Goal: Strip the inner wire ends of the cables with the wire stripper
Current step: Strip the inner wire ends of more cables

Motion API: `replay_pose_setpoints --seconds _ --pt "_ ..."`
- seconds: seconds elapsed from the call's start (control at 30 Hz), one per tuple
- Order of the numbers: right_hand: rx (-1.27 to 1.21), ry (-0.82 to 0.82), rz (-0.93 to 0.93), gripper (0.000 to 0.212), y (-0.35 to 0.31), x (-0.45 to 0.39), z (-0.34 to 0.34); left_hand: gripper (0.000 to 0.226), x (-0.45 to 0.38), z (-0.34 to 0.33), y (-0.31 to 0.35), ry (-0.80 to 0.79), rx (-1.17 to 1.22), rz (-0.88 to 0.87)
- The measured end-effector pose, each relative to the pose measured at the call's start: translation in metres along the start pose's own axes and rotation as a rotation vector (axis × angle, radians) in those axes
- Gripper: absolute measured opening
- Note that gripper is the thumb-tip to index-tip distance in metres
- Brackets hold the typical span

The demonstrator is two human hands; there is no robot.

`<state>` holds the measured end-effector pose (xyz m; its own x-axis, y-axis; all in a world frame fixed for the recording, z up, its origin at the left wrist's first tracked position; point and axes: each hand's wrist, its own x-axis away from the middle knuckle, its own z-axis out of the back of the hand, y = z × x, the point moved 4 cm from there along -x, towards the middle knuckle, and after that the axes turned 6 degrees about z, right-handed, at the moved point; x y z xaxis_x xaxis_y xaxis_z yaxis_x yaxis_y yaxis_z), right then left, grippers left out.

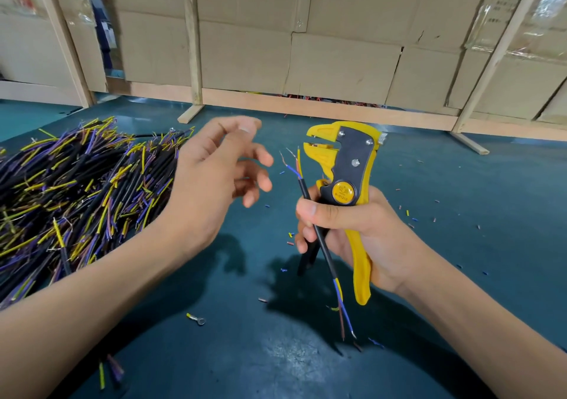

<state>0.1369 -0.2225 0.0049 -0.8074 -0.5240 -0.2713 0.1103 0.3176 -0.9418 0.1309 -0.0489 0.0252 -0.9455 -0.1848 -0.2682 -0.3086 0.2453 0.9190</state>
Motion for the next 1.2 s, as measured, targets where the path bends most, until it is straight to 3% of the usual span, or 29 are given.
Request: replay_pose_setpoints --seconds 0.1,0.23,0.53,0.63,0.8,1.03,1.2 --pt "0.007 0.004 0.009 0.008 0.000 -0.001 0.003 0.018 0.004 -0.008 -0.008 -0.156 -0.006 0.074" --pt "0.054 -0.022 0.036 0.009 -0.001 -0.001 0.005 0.008 0.009 -0.016 -0.014 -0.302 -0.005 0.096" --pt "0.137 0.035 0.026 0.010 -0.001 -0.001 0.007 0.015 0.008 -0.015 -0.014 -0.223 0.018 0.077" --pt "0.160 0.092 0.016 0.012 -0.002 -0.001 0.007 0.007 0.009 -0.014 -0.011 -0.135 -0.073 -0.016" --pt "0.183 0.134 0.018 0.016 -0.001 -0.001 0.002 0.016 0.014 -0.014 -0.004 0.014 -0.266 -0.151" --pt "0.056 0.237 -0.020 0.015 0.002 -0.004 0.006 0.027 0.017 -0.015 0.001 0.018 -0.477 -0.211" --pt "-0.017 0.204 -0.046 0.020 0.002 -0.003 0.003 0.026 0.021 -0.016 0.005 0.013 -0.317 -0.258"
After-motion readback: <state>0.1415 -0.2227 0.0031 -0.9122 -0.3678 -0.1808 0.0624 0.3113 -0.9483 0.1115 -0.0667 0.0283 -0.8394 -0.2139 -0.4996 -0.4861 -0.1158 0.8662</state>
